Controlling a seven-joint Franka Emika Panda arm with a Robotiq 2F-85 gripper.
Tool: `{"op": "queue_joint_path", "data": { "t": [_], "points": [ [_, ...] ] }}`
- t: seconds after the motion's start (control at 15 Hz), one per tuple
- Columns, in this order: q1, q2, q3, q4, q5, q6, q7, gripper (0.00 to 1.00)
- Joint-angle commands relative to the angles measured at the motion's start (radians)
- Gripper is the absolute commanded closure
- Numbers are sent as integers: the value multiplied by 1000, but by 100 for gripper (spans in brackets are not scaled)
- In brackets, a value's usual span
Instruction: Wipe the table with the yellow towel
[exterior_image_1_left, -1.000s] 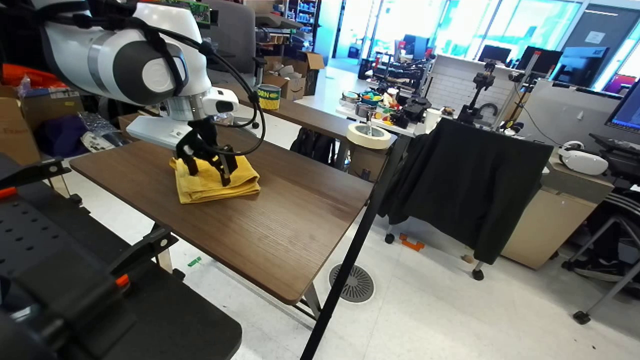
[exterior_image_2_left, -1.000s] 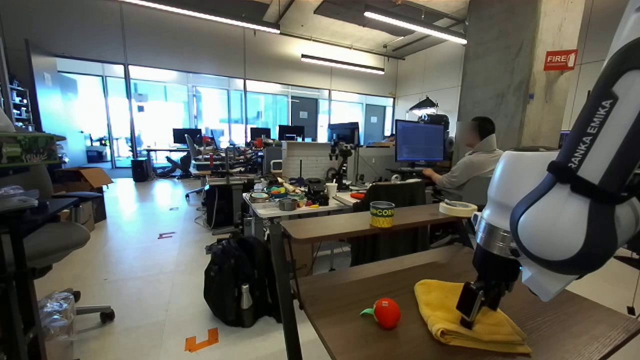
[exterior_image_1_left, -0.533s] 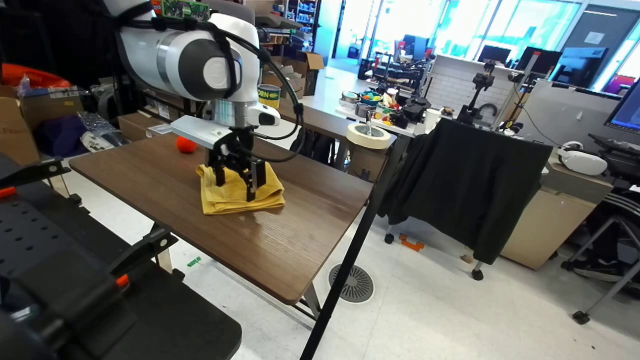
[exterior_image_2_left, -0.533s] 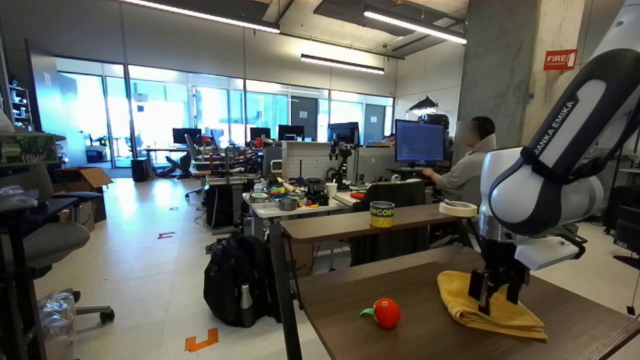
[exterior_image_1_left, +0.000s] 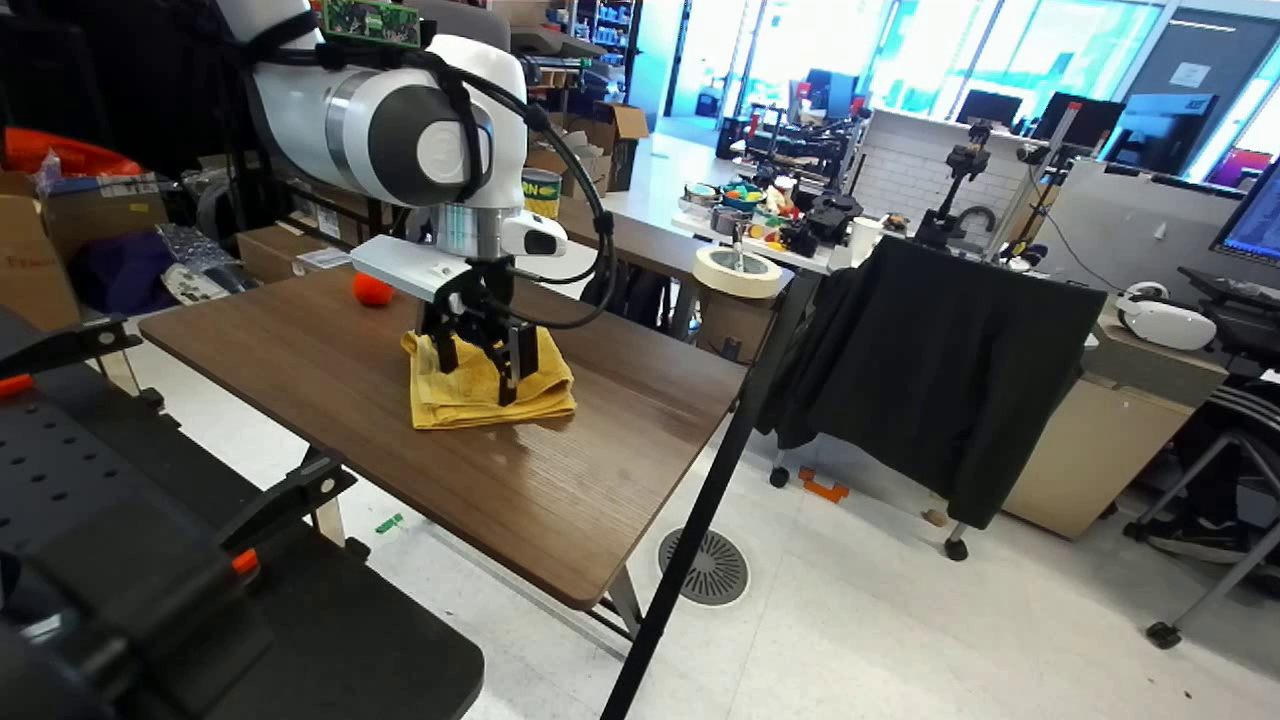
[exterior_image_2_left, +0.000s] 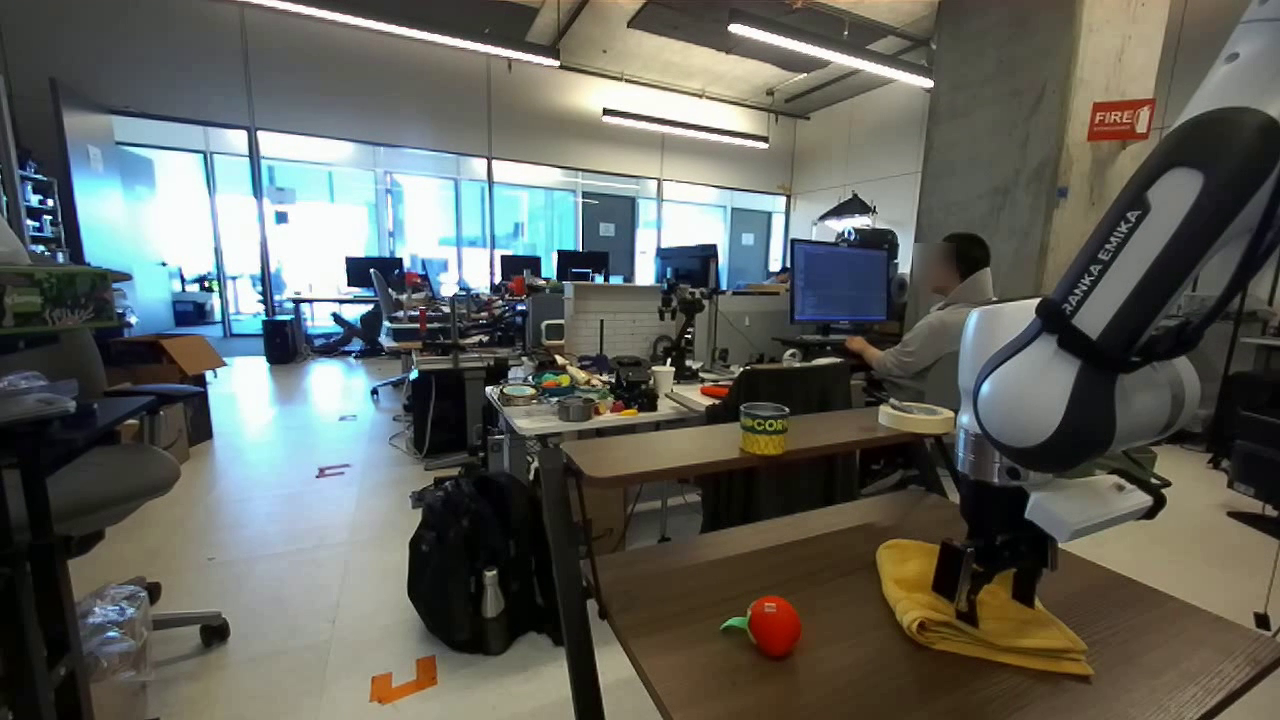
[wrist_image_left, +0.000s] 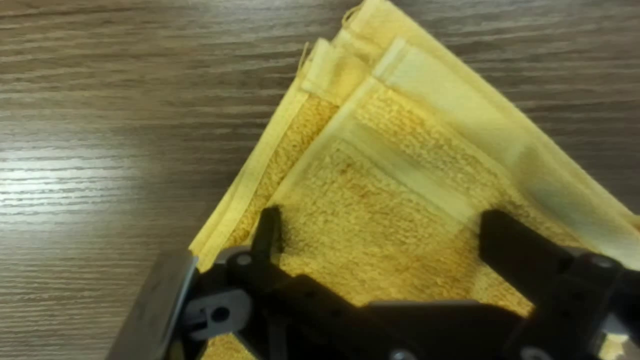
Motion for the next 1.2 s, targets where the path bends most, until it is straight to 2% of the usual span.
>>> {"op": "queue_joint_path", "data": {
  "t": [0.0, 0.2, 0.4, 0.53, 0.87, 1.0, 1.13],
  "points": [
    [-16, 1, 14, 4, -25, -3, 17, 0],
    [-16, 1, 14, 4, -25, -3, 17, 0],
    [34, -3, 28, -85, -23, 267, 53, 0],
    [77, 46, 3, -53, -14, 327, 90, 0],
    [142, 187, -139, 134, 37, 248, 261, 0],
    [127, 253, -190, 215, 51, 216, 317, 0],
    [77, 305, -228, 295, 67, 174, 354, 0]
  ]
}}
